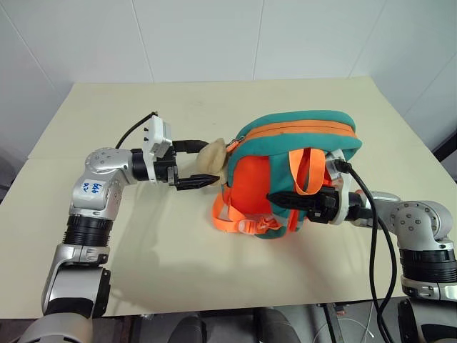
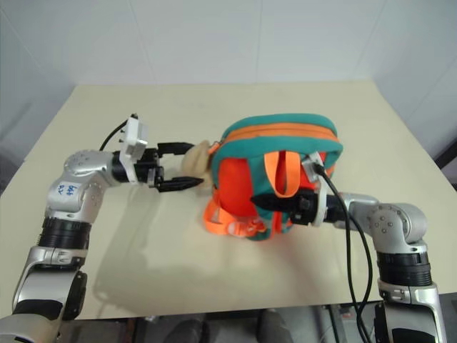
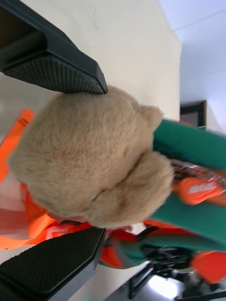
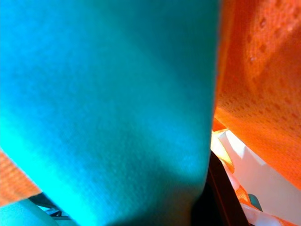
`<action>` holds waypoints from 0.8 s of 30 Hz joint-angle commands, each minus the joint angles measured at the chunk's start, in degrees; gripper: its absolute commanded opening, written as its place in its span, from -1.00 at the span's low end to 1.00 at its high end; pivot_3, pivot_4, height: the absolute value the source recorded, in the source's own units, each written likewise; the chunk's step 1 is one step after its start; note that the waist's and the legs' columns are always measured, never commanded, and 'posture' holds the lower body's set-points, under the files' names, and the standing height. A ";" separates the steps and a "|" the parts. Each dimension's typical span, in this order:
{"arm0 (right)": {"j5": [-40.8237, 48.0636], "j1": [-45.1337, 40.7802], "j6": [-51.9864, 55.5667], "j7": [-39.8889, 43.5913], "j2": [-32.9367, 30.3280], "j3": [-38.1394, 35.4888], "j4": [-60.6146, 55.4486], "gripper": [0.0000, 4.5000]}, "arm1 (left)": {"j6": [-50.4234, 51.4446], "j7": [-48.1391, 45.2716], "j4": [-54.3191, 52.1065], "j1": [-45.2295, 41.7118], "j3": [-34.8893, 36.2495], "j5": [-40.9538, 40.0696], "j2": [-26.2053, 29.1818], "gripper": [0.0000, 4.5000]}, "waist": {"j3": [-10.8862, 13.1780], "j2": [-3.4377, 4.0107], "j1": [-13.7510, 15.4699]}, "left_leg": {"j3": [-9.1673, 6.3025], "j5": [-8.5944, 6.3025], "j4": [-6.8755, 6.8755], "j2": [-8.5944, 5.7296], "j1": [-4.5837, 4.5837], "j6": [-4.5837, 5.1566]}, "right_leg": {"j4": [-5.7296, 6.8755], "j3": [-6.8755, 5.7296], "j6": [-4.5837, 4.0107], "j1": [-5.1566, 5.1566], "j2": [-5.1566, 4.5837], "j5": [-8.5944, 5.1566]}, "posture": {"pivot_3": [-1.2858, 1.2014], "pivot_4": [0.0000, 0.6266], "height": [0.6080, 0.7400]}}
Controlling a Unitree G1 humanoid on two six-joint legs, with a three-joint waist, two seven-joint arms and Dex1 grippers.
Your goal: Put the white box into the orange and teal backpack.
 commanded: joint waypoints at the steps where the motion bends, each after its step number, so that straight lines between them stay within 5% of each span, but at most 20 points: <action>1: 0.73 0.39 0.22 -0.34 -0.09 -0.55 -1.27 -0.76 | -1.79 -0.54 0.07 -2.02 -0.52 0.49 -1.21 1.00 | 0.00 0.00 0.02 | 0.00 0.00 0.00 0.00 0.00 0.00 | 0.00 0.00 0.00 0.00 0.00 0.00 | 0.03 -0.52 1.00; 15: 1.05 1.00 0.03 -1.05 0.47 -0.69 -1.95 -0.76 | -5.54 -3.22 -0.68 -1.07 -1.15 2.86 1.72 -0.59 | 0.00 -0.01 -0.18 | 0.00 0.00 0.01 0.00 0.00 0.00 | 0.01 0.00 0.00 0.01 0.00 0.00 | 0.03 -0.52 1.00; 24: 1.17 1.23 -0.16 -1.33 0.63 -0.80 -2.13 -0.76 | -8.44 -0.95 5.91 0.55 -0.19 7.76 7.68 -0.66 | 0.00 0.00 -0.13 | -0.01 0.00 -0.01 0.01 0.03 0.01 | 0.04 0.00 0.00 0.00 0.02 0.00 | 0.03 -0.52 1.00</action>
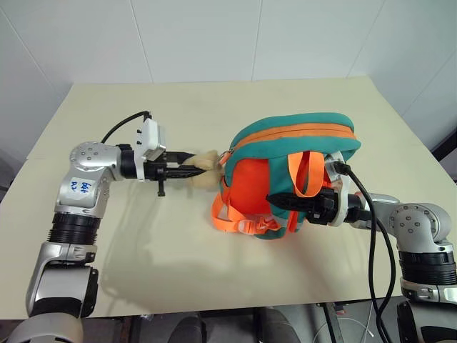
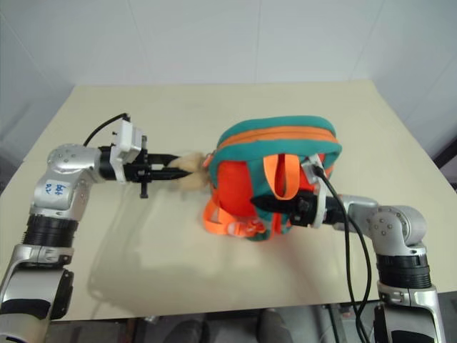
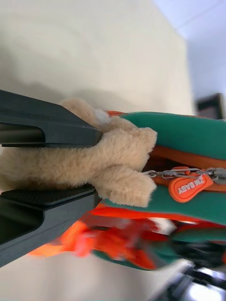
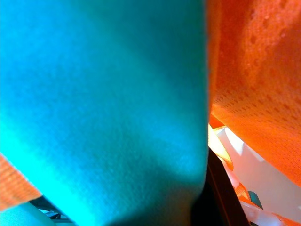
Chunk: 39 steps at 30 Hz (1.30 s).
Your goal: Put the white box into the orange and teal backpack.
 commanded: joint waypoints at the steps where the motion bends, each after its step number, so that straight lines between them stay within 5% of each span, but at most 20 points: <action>1: 0.86 0.34 -0.04 -0.48 0.26 -0.53 -1.67 -0.76 | -1.47 1.35 3.03 0.40 0.61 2.02 0.74 -0.66 | 0.00 0.00 0.12 | 0.00 0.00 0.00 0.00 0.00 0.00 | 0.01 0.00 0.00 0.00 0.00 0.00 | 0.03 -0.52 1.00; 11: 1.35 0.13 0.01 -1.38 0.79 -0.51 -1.83 -0.76 | -7.88 6.47 7.78 3.98 -4.44 7.46 -8.66 -0.66 | 0.00 0.00 0.12 | 0.01 0.00 0.01 0.00 -0.02 0.00 | -0.01 0.00 0.00 0.00 -0.01 0.00 | 0.03 -0.52 1.00; 16: 2.20 0.42 0.00 -1.69 0.25 -1.48 -2.73 -0.76 | -6.36 3.95 5.49 5.85 -2.76 5.23 -7.04 -0.66 | 0.00 -0.01 0.19 | 0.00 0.00 0.02 0.00 -0.01 0.00 | 0.02 0.00 0.00 0.00 -0.03 0.00 | 0.03 -0.52 1.00; 19: 2.30 0.48 -1.71 -3.26 0.43 -3.81 -3.91 -0.76 | -5.80 1.93 2.53 6.84 -1.05 3.97 -3.43 -0.30 | 0.00 -0.01 -0.02 | 0.00 0.00 0.00 0.00 -0.02 0.00 | 0.00 0.00 0.00 -0.01 -0.02 0.00 | 0.03 -0.52 1.00; 20: 2.15 0.42 -3.09 -3.37 0.57 -4.66 -4.69 -0.44 | -5.41 0.82 1.01 7.39 -0.20 2.77 -2.24 -0.14 | 0.00 -0.01 -0.11 | 0.00 0.00 -0.03 0.01 -0.02 0.00 | -0.01 0.00 0.00 -0.04 -0.02 0.00 | 0.03 -0.52 1.00; 28: 2.86 1.38 -6.65 -4.59 -3.03 -10.47 -8.68 0.71 | 4.53 -0.37 -15.24 13.74 6.90 -7.91 3.61 0.97 | 0.00 0.00 0.44 | -0.01 -0.03 -0.11 0.02 -0.11 0.03 | -0.22 -0.03 0.00 -0.04 -0.11 0.00 | 0.03 -0.52 1.00; 30: -1.27 5.10 -9.97 -1.27 -6.94 -9.71 -11.61 0.99 | 8.09 0.99 -21.33 16.03 6.93 -10.64 2.93 1.00 | 0.00 0.00 0.90 | -0.06 -0.05 -0.10 0.01 -0.21 0.06 | -0.31 -0.09 0.01 -0.03 -0.15 0.00 | 0.03 -0.52 1.00; 39: -15.30 17.95 -26.69 7.75 -16.24 -9.82 -10.78 0.99 | 11.24 3.58 -28.49 20.23 3.12 -12.26 -1.53 1.00 | 0.00 0.00 1.03 | 0.08 -0.16 -0.02 -0.02 -0.13 0.20 | -0.36 -0.10 0.03 0.04 -0.10 0.02 | 0.03 -0.52 1.00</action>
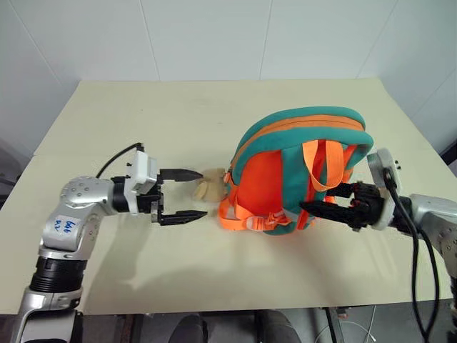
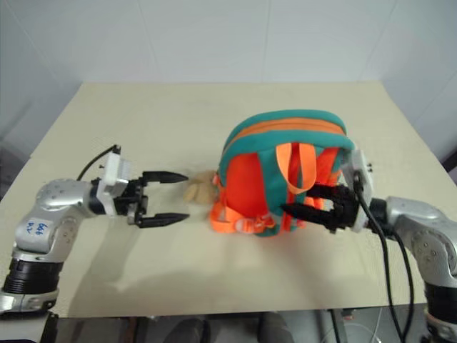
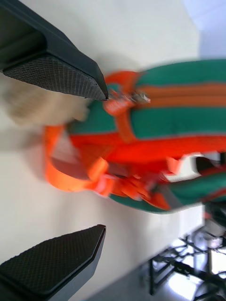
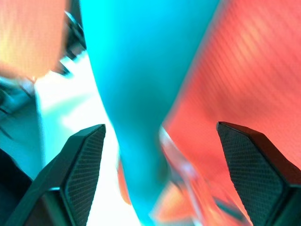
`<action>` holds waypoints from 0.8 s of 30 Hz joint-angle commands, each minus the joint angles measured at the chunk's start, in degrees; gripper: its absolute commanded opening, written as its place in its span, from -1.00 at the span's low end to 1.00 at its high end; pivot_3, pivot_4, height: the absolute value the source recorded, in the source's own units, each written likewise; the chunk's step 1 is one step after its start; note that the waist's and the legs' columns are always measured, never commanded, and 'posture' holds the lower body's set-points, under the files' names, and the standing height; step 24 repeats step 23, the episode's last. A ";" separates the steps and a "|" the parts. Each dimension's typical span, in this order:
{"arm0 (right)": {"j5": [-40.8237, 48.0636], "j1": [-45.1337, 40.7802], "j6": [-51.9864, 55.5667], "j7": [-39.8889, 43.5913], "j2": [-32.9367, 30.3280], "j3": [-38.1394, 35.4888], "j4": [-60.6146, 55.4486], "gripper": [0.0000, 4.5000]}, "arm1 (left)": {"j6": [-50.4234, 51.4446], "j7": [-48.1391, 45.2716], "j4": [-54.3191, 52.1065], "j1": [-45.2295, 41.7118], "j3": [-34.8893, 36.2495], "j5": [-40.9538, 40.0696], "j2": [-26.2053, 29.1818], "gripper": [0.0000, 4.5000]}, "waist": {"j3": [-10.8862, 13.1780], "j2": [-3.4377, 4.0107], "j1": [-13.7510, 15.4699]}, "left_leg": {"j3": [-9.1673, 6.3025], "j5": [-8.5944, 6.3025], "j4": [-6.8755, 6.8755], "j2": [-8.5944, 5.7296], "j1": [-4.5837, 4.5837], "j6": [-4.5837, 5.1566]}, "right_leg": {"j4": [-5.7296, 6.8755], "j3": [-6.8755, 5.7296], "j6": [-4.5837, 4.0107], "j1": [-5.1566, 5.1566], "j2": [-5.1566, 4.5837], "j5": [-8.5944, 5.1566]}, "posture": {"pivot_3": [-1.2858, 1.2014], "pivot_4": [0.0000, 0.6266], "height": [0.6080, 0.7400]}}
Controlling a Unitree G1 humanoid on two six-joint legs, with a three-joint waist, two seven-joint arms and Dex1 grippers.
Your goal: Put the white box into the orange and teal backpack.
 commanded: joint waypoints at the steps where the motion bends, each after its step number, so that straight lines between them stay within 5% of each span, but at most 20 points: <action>1: -4.47 3.15 -6.95 3.09 -2.35 -2.27 1.45 0.99 | 0.21 -0.40 -2.69 1.89 -0.91 -1.41 -0.38 1.00 | 0.00 0.00 -0.08 | 0.00 0.00 0.01 0.00 0.01 0.00 | 0.01 0.00 0.00 0.00 0.01 0.00 | 0.03 -0.52 1.00; 13: -14.31 11.61 -29.16 11.97 -5.49 -9.18 7.31 0.99 | -5.59 0.62 -2.02 6.97 2.29 0.78 1.20 1.00 | 0.00 0.00 -0.89 | 0.04 0.04 0.04 0.01 0.22 -0.04 | -0.02 0.10 -0.02 0.08 0.04 0.00 | 0.03 -0.52 1.00; 24: -17.01 7.75 -32.65 13.47 -6.87 -6.57 14.62 0.99 | -4.10 2.31 -5.18 12.05 6.19 -1.16 4.18 1.00 | 0.00 0.00 -0.62 | 0.02 0.04 0.05 0.02 0.24 -0.04 | -0.02 0.11 -0.04 0.12 0.02 -0.02 | 0.03 -0.52 1.00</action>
